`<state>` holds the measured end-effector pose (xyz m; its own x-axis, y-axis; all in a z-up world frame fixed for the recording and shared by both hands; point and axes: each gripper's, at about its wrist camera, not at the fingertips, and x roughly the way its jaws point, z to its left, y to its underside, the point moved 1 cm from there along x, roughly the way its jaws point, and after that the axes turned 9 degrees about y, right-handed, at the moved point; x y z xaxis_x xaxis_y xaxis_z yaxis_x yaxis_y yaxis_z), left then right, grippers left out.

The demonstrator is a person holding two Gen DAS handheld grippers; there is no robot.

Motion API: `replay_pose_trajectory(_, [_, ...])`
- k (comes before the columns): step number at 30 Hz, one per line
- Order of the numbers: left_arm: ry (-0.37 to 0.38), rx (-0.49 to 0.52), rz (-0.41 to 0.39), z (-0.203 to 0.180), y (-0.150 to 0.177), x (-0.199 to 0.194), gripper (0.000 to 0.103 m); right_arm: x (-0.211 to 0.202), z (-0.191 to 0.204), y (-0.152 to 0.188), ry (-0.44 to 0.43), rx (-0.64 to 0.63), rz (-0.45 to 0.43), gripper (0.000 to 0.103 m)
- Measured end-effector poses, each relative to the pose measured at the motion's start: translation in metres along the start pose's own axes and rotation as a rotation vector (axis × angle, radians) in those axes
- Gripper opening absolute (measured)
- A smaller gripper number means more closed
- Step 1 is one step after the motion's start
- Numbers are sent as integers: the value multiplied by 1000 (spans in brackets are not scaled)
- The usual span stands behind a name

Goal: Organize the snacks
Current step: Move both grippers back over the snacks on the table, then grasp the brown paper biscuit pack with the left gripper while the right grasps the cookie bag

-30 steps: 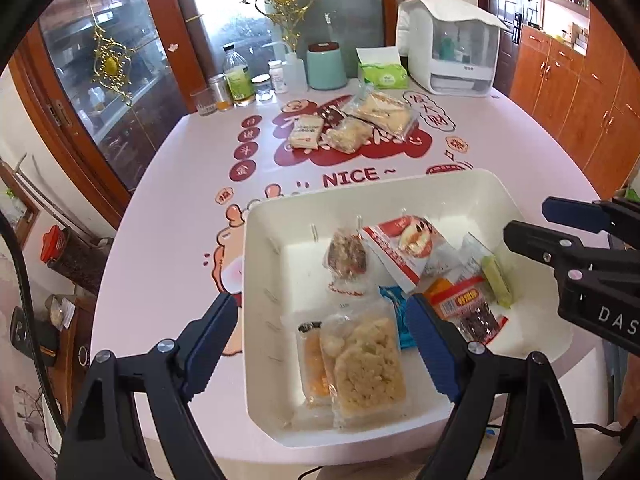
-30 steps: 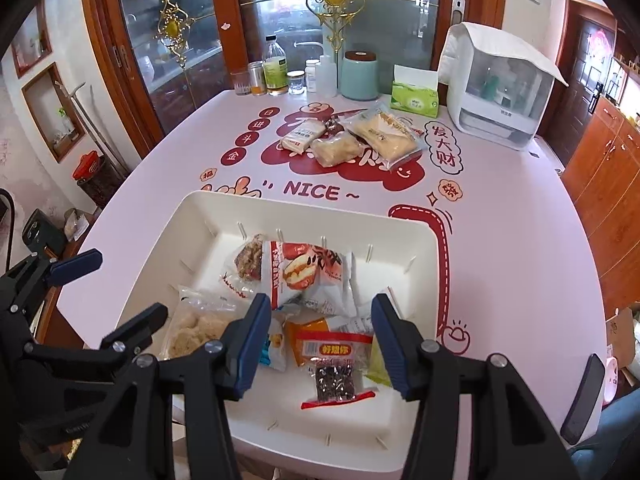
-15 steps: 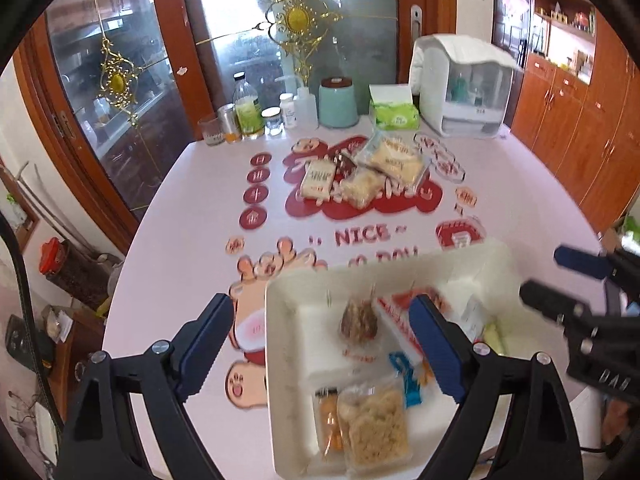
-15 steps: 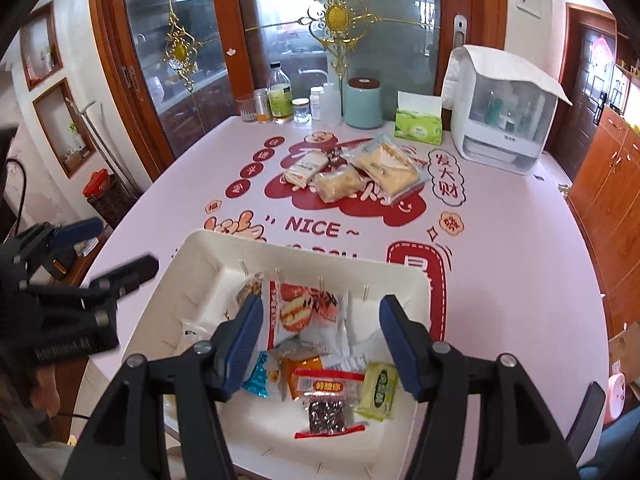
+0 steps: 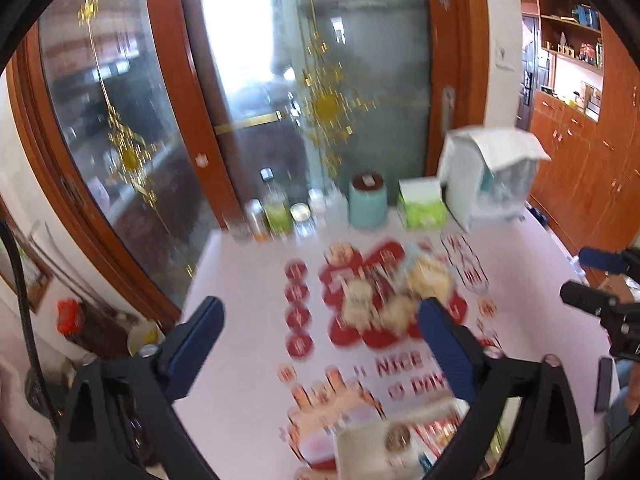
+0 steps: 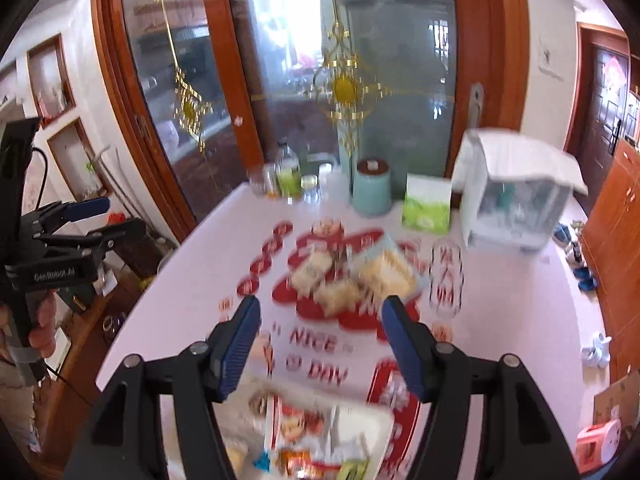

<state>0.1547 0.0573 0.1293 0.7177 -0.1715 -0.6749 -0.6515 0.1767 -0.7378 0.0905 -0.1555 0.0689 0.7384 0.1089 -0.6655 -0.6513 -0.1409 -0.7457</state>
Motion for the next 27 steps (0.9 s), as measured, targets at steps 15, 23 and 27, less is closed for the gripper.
replay_pose_trajectory(15, [59,78,239,30,-48,247,101,225,-19,-74,122,112,310,75])
replay_pose_trajectory(23, [125,62,504,41,27,398,101,368,-11,19,50,283,633,75])
replay_pose_trajectory(27, [134,68,552,41,55,429,101,402,0,47,37,324,702,75])
